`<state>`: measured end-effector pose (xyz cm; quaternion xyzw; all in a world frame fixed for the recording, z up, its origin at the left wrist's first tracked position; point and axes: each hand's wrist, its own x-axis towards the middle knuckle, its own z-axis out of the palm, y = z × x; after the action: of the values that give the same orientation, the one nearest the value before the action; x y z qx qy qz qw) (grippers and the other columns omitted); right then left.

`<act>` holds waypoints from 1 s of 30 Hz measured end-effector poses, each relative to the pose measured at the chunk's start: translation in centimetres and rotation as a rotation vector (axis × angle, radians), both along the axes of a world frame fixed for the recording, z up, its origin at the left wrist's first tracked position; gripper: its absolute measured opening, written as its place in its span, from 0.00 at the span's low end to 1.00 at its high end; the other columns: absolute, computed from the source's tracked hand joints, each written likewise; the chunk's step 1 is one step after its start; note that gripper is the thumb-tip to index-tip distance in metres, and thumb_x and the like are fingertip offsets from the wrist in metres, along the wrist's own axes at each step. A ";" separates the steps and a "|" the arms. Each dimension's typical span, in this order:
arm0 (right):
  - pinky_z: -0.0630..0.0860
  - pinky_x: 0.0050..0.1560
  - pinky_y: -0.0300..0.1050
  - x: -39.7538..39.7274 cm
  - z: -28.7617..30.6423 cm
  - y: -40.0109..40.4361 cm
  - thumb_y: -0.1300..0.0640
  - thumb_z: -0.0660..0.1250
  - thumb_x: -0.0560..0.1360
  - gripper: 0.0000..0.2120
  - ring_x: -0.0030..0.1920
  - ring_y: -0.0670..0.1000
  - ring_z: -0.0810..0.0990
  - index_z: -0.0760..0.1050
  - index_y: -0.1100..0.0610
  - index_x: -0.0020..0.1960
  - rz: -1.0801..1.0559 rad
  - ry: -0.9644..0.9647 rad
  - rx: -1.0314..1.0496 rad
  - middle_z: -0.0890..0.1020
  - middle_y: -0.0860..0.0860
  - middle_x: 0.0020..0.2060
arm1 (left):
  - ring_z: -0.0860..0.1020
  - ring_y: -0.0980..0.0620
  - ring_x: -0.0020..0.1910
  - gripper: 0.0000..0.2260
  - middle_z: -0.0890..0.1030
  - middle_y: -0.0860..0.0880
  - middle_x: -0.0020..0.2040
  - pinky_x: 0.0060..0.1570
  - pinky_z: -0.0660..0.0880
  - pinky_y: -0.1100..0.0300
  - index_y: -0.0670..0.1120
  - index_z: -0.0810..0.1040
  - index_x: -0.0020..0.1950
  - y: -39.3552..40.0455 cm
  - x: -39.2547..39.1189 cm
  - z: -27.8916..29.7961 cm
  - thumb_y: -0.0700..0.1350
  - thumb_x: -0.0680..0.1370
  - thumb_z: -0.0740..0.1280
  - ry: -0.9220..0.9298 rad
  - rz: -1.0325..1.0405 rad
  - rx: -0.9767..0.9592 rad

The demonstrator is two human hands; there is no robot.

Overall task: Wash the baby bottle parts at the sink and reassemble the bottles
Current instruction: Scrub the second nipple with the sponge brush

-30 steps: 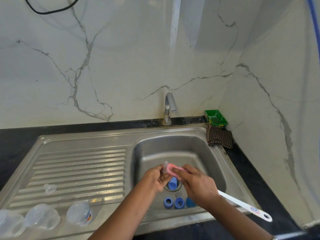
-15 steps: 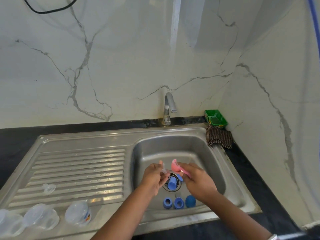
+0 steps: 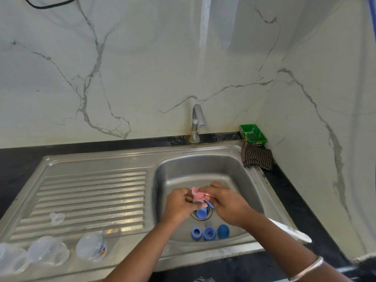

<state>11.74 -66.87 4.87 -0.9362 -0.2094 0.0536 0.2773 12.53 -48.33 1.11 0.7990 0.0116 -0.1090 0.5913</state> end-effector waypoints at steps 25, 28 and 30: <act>0.80 0.50 0.48 -1.2 -0.1 -1.2 0.40 0.70 0.74 0.14 0.47 0.41 0.82 0.76 0.41 0.58 -0.297 0.084 0.303 0.84 0.41 0.47 | 0.85 0.52 0.42 0.14 0.86 0.45 0.41 0.44 0.79 0.62 0.43 0.77 0.55 1.0 -0.1 0.4 0.39 0.73 0.76 -0.039 0.017 -0.265; 0.74 0.39 0.32 -0.9 0.4 -1.3 0.34 0.70 0.69 0.11 0.41 0.38 0.81 0.79 0.37 0.48 -0.374 0.077 0.380 0.83 0.39 0.39 | 0.84 0.53 0.40 0.12 0.87 0.45 0.42 0.43 0.80 0.62 0.39 0.79 0.58 1.3 -0.1 0.4 0.33 0.75 0.72 0.020 0.070 -0.410; 0.71 0.40 0.27 -0.7 0.8 -0.9 0.40 0.73 0.71 0.04 0.42 0.35 0.80 0.80 0.32 0.45 -0.363 0.060 0.422 0.83 0.35 0.39 | 0.84 0.51 0.41 0.12 0.86 0.43 0.45 0.45 0.81 0.60 0.39 0.80 0.59 1.2 -0.5 0.4 0.34 0.75 0.71 0.085 0.087 -0.524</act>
<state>11.04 -67.77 5.65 -0.8780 -0.0365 -0.0141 0.4771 12.02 -47.14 1.53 0.6120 0.0423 -0.1162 0.7812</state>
